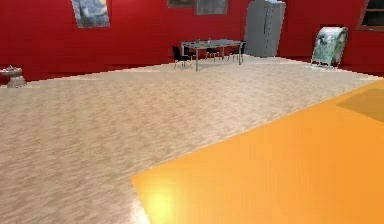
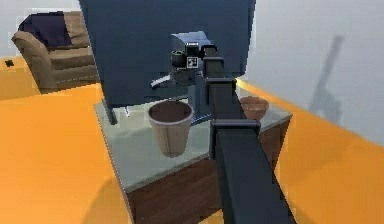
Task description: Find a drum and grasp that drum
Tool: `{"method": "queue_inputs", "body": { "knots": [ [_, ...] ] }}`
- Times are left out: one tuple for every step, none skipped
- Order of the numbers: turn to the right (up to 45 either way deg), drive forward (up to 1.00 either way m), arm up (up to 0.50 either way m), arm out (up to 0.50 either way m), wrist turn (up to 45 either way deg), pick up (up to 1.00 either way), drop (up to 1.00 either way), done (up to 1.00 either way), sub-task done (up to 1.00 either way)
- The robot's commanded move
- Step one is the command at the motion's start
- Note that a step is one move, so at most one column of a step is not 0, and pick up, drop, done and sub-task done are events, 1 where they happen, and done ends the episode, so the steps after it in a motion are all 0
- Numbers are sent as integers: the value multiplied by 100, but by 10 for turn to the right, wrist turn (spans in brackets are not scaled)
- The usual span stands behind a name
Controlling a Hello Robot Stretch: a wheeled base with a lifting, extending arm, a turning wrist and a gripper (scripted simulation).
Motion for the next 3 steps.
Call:
{"method": "queue_inputs", "body": {
  "knots": [
    [0,0,-26,0,0,0,0,0,0],
    [0,0,0,0,0,100,0,0,0],
    [0,0,10,0,0,0,0,0,0]
  ]
}}
